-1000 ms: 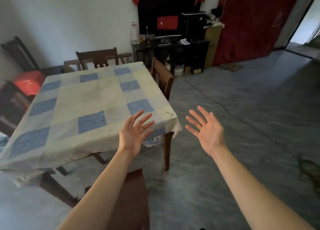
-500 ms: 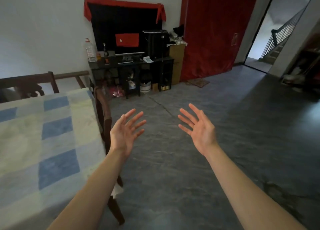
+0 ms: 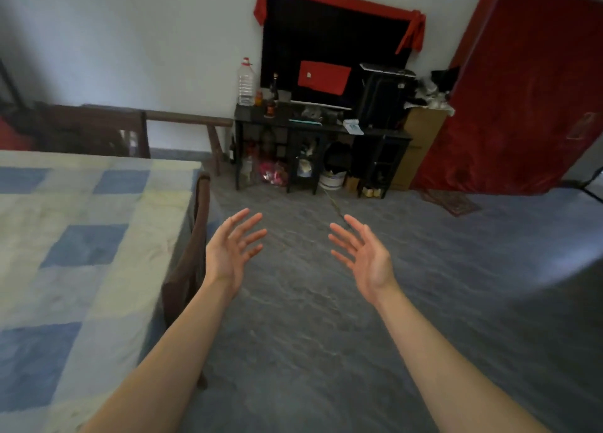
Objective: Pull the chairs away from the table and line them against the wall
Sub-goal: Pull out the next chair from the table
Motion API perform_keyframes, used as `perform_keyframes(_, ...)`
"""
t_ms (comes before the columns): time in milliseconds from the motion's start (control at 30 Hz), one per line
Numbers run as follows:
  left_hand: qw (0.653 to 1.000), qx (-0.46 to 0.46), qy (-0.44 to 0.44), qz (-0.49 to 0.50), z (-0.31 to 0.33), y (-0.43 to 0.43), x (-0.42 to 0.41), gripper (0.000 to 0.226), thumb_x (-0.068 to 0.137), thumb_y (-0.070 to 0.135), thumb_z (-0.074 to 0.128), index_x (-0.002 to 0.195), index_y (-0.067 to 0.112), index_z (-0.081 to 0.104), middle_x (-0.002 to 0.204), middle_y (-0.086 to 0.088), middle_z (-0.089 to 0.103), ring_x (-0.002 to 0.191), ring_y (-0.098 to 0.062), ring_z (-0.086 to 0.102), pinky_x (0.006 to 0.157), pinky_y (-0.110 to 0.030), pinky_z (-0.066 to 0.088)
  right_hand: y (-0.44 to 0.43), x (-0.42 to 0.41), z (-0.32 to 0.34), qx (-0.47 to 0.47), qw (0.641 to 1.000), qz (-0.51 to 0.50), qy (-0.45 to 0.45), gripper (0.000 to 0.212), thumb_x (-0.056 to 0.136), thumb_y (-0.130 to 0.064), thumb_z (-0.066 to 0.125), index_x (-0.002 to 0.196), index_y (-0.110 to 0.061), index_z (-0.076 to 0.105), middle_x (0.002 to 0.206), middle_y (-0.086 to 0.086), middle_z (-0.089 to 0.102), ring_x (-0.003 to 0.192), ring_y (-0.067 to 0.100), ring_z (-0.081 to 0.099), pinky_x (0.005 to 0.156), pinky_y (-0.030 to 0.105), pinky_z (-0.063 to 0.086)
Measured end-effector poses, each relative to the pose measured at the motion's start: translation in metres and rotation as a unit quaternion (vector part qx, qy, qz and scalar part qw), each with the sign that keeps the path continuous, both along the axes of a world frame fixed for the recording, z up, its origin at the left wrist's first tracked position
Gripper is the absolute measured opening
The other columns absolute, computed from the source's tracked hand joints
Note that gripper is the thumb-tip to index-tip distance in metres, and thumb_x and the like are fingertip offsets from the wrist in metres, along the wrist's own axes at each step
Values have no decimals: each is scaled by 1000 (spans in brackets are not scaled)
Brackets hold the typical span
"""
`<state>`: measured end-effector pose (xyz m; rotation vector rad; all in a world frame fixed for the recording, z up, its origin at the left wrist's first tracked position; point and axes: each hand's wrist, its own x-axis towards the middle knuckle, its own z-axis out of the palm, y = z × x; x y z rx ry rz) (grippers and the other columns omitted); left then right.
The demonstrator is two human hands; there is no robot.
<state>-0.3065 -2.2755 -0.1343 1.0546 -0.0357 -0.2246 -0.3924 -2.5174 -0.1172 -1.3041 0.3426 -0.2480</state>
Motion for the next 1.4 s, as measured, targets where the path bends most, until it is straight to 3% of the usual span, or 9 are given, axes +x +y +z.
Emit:
perform_keyframes(300,972,41,17,229,-18,-12,80,39,106,33,35,127,16,63,130,-10,71,92,-21,71,83,-38,48,-29,234,-21,9,973,232,-3,44,109,-36,29,141,-20,54,135,11,66,123,27,62,102,43,45)
perform_keyframes(500,874,101,45,473,-33,-22,40,49,95,40,45,130,11,62,125,-9,73,99,-29,70,88,-41,49,-19,321,-48,-6,914,405,14,38,109,-35,33,130,-22,61,129,8,70,115,24,66,94,40,47)
perform_keyframes(633,801,110,69,585,-41,-26,22,32,107,21,37,120,12,65,127,-19,70,100,-24,70,91,-40,50,-3,369,-55,-27,885,465,9,35,110,-29,33,127,-19,62,121,5,70,109,23,65,91,38,47)
perform_keyframes(700,763,134,79,627,-45,-27,22,31,107,18,39,111,18,69,115,-7,77,99,-17,72,89,-35,50,11,395,-63,-35,875,482,-1,37,109,-28,34,133,-13,59,121,6,70,108,22,66,92,38,47)
perform_keyframes(767,739,156,90,649,-54,-27,28,29,105,17,43,110,22,71,107,5,80,101,-11,73,87,-30,49,28,421,-71,-45,862,505,-4,39,109,-28,36,135,-11,58,122,6,69,108,20,66,95,39,46)
perform_keyframes(1000,675,149,103,715,-99,1,76,24,101,13,51,113,15,72,108,-2,79,106,-10,71,78,-18,53,98,501,-104,-65,863,500,-28,31,104,-35,42,123,-24,64,128,1,68,116,14,64,94,31,49)
perform_keyframes(1100,660,206,114,713,-114,10,87,24,100,5,55,117,10,70,111,-6,75,107,-8,69,87,-18,51,118,534,-120,-100,876,469,-51,31,103,-29,47,129,-21,63,135,5,65,127,14,60,109,35,46)
perform_keyframes(1200,664,228,136,699,-129,18,97,24,99,1,57,120,3,67,112,-10,73,107,-13,68,86,-15,48,141,555,-139,-149,842,516,-49,27,102,-26,52,127,-21,64,136,6,65,129,18,59,116,40,42)
perform_keyframes(1400,617,195,169,744,-152,24,107,22,93,7,61,74,4,73,64,8,73,67,-3,64,69,-16,46,167,578,-177,-100,833,544,-16,20,81,-28,64,83,-16,80,86,3,80,93,26,72,94,43,53)
